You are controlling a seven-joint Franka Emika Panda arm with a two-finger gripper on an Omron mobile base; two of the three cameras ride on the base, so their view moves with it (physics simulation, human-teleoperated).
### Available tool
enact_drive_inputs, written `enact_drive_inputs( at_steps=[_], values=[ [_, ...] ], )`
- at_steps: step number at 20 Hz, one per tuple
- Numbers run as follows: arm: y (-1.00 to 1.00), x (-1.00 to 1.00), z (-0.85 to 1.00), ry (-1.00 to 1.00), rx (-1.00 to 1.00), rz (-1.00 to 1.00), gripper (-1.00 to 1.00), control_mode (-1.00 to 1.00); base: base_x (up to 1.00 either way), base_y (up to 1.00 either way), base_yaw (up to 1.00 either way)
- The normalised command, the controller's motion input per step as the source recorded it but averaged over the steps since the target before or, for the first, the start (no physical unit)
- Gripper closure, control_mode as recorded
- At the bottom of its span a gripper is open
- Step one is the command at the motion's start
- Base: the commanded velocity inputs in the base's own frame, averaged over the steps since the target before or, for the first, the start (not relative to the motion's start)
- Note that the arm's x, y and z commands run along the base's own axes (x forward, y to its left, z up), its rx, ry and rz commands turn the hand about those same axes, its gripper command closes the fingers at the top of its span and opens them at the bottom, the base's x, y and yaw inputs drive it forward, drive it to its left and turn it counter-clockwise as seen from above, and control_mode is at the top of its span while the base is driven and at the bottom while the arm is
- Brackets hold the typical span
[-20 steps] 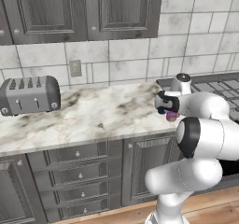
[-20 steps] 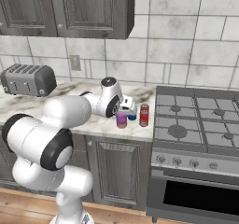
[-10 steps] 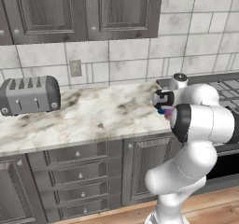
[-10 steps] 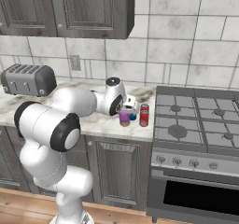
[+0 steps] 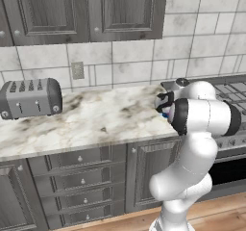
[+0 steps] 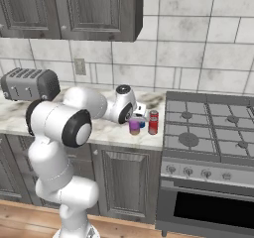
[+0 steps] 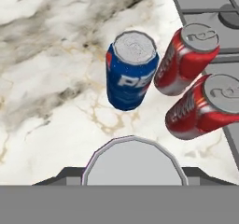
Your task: Four empty soda cans are scattered around the kitchen. Gather all the cans and cluster them next to the stove for recycling.
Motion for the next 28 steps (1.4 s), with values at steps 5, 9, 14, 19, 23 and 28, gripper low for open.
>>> enact_drive_inputs(
  at_steps=[5, 9, 14, 19, 23, 28],
  values=[
    [0.00, 0.22, -0.23, 0.00, 0.00, 0.00, 1.00, -1.00, 0.00, 0.00, 0.00],
    [0.00, 0.19, -0.25, 0.00, 0.00, 0.00, 1.00, -1.00, 0.00, 0.00, 0.00],
    [-0.09, 0.11, -0.24, 0.00, 0.00, 0.00, 1.00, -1.00, 0.00, 0.00, 0.00],
    [-0.11, 0.05, -0.24, 0.00, 0.00, 0.00, 1.00, -1.00, 0.00, 0.00, 0.00],
    [-0.03, 0.03, -0.23, 0.00, 0.00, 0.00, -1.00, -1.00, 0.00, 0.00, 0.00],
    [-0.03, 0.00, -0.05, 0.00, 0.01, 0.00, -1.00, -1.00, 0.00, 0.00, 0.00]
  ],
)
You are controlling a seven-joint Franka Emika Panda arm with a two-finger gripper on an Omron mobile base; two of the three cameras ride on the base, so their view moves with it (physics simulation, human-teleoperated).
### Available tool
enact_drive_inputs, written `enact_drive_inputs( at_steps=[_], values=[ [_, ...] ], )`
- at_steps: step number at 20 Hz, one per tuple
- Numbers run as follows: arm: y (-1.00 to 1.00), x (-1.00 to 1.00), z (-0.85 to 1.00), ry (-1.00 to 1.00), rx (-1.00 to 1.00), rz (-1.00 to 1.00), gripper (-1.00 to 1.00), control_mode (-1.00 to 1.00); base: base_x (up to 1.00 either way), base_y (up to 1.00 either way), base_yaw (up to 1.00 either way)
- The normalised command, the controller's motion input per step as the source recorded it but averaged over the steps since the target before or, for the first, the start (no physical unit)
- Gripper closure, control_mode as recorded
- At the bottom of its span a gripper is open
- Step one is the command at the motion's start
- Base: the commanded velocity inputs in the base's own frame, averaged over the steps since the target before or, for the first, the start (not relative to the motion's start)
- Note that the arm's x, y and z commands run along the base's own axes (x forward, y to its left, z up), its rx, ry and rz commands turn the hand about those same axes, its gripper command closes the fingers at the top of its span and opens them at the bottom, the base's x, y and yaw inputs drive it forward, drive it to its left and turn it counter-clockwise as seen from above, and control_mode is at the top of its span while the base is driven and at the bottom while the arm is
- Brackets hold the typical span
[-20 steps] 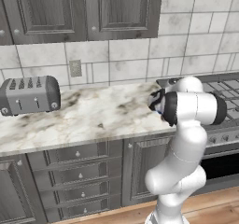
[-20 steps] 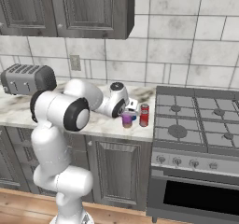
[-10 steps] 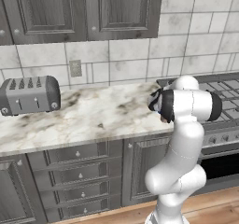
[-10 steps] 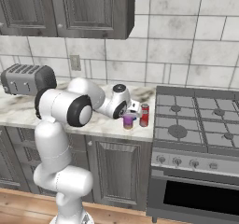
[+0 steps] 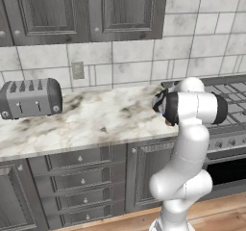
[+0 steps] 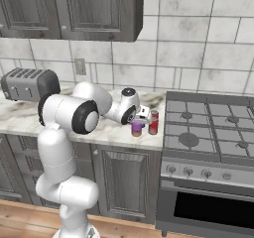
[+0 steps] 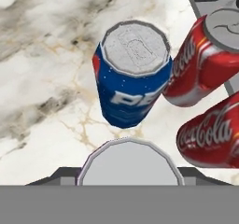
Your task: Four empty soda cans are scattered around the kitchen. Gather all the cans and cluster them next to the stove for recycling.
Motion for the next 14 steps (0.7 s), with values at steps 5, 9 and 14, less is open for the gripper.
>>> enact_drive_inputs(
  at_steps=[5, 9, 14],
  values=[
    [-0.01, 0.00, 0.00, 0.00, 0.00, 0.00, -1.00, -1.00, 0.00, 0.00, 0.00],
    [0.00, 0.00, 0.00, 0.00, 0.00, 0.00, -1.00, -1.00, 0.00, 0.00, 0.00],
    [0.00, 0.00, 0.13, -0.04, 0.01, 0.00, -1.00, -1.00, 0.00, 0.00, 0.00]
  ],
)
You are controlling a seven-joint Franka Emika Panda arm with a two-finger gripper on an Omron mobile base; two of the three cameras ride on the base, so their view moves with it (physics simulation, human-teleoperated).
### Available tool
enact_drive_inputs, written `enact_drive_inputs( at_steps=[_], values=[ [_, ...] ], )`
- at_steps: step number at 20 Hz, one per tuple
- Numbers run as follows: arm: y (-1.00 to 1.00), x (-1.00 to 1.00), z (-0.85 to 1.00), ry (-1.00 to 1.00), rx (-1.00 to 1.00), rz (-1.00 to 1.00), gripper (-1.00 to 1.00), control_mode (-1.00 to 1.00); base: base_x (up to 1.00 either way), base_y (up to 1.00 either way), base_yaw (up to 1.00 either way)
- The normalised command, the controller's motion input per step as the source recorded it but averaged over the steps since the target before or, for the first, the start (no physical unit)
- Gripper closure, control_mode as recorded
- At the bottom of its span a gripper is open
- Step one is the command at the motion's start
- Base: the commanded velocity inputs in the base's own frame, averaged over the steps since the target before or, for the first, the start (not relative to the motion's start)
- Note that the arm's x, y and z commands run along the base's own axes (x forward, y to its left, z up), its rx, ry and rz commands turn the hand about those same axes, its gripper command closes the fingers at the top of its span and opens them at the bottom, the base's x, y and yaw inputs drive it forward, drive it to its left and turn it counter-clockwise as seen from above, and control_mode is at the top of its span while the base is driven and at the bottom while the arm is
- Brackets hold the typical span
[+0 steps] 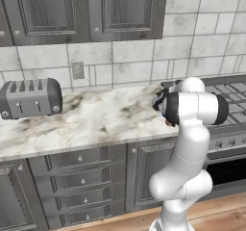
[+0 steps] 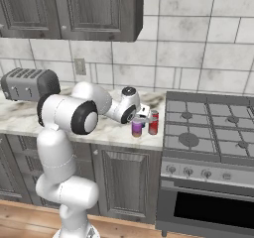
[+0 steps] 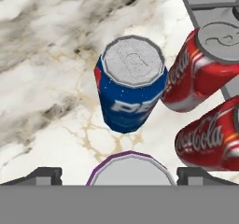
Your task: Four empty soda cans are scattered around the kitchen. Gather all the cans and cluster them next to the stove for recycling.
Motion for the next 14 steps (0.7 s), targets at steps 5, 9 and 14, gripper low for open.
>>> enact_drive_inputs(
  at_steps=[5, 9, 14],
  values=[
    [0.00, 0.00, 0.29, -0.02, 0.02, 0.00, -1.00, -1.00, 0.00, 0.00, 0.00],
    [0.00, -0.15, 0.36, 0.00, 0.01, 0.00, -1.00, -1.00, 0.00, 0.00, 0.00],
    [0.00, -0.41, 0.37, 0.00, 0.00, 0.00, -1.00, -1.00, 0.00, 0.00, 0.00]
  ],
)
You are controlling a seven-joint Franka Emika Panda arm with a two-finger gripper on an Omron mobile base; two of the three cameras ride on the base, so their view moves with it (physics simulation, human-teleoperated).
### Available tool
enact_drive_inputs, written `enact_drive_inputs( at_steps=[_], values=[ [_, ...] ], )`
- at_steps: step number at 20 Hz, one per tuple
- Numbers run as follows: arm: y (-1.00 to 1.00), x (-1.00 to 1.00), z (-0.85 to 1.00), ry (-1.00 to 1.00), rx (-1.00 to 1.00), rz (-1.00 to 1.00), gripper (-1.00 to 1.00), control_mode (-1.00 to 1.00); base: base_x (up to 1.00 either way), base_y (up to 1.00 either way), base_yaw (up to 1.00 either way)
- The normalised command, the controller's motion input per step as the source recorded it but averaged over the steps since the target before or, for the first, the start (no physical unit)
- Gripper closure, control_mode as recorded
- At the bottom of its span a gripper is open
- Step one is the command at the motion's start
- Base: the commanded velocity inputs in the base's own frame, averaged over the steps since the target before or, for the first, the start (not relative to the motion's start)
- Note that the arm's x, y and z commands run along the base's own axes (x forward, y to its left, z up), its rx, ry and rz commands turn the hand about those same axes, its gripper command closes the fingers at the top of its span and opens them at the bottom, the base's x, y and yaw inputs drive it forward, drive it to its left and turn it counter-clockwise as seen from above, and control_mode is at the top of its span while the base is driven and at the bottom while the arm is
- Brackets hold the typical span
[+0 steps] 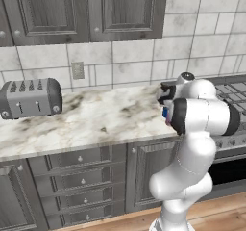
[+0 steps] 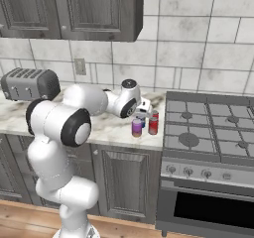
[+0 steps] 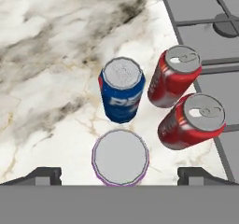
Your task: Four empty soda cans are scattered around the kitchen. Gather all the cans and cluster them next to the stove for recycling.
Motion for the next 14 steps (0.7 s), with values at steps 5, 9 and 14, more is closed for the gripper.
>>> enact_drive_inputs(
  at_steps=[5, 9, 14],
  values=[
    [0.08, -0.70, 0.29, 0.00, 0.00, 0.00, -1.00, -1.00, 0.00, 0.00, 0.00],
    [0.15, -0.75, 0.28, 0.00, 0.00, 0.00, -1.00, -1.00, 0.00, 0.00, 0.00],
    [0.22, -0.75, 0.26, 0.00, 0.00, 0.00, -1.00, -1.00, 0.00, 0.00, 0.00]
  ],
)
